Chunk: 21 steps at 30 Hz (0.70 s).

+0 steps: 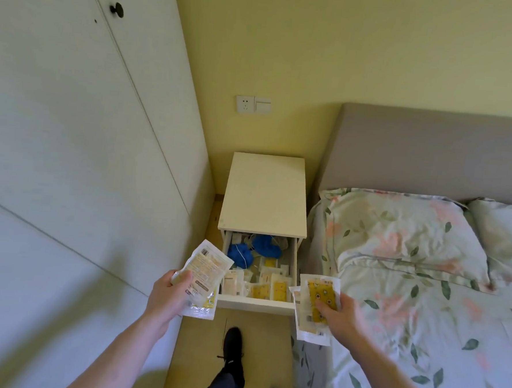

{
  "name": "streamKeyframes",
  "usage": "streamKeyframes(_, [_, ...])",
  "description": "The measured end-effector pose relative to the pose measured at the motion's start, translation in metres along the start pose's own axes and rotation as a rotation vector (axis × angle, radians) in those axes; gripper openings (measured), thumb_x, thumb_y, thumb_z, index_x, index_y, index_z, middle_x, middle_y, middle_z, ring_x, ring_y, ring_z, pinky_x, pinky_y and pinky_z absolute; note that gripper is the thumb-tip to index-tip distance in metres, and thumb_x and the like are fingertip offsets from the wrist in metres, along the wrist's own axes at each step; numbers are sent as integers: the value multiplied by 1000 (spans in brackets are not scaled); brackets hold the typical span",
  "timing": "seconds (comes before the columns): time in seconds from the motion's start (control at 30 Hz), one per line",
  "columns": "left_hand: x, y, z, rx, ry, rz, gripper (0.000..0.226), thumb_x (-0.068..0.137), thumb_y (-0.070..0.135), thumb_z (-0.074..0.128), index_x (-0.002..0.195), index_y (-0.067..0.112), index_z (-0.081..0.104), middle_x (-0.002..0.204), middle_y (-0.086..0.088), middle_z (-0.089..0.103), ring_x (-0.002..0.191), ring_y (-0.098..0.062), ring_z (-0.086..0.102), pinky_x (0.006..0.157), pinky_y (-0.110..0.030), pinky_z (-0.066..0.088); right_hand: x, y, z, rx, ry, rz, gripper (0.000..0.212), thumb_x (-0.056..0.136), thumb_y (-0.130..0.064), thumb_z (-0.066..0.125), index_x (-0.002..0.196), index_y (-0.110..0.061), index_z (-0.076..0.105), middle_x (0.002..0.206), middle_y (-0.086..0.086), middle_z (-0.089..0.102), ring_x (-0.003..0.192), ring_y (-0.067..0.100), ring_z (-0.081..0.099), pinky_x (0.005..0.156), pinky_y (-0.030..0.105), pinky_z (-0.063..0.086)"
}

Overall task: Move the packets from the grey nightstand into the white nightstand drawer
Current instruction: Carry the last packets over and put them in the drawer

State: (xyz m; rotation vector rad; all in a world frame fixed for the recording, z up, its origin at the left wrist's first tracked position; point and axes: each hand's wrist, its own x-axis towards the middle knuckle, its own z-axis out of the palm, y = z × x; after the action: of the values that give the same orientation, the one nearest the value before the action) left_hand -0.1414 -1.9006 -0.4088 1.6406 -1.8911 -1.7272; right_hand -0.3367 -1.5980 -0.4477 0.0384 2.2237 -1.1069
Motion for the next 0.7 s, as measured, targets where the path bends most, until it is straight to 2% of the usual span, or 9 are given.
streamKeyframes(0.17, [65,9,5,31,-60,-21,21,106,29,49,108,15,65,101,-3,71,89,-13,66,64,-24,45,41,-18,28,-51,3,88,9,91,-28,74,98,-23,73,85,-7,78,83,16,74,81,43,61])
streamKeyframes(0.3, [111,6,15,68,-83,-77,23,107,31,46,110,15,62,102,-3,71,87,-14,67,62,-24,46,73,-38,44,-100,13,105,1,95,-27,69,96,-27,69,89,-6,76,84,15,71,69,31,55])
streamKeyframes(0.47, [162,-8,27,170,-143,-99,25,107,36,45,111,19,62,104,-3,70,91,-16,69,63,-22,49,128,-36,68,-181,5,158,4,94,-31,70,94,-29,67,88,-7,75,82,16,71,75,36,59])
streamKeyframes(0.63, [213,-39,51,214,-143,-124,19,106,36,46,107,24,61,103,-2,70,90,-16,70,66,-25,54,206,4,95,-287,-48,217,6,93,-37,67,94,-31,69,82,-11,74,84,17,70,84,43,59])
streamKeyframes(0.7, [232,-56,63,204,-122,-143,19,106,38,46,108,25,61,102,0,71,90,-17,71,67,-27,57,233,13,108,-289,-60,230,8,95,-37,64,98,-31,68,82,-12,74,80,15,70,78,38,59])
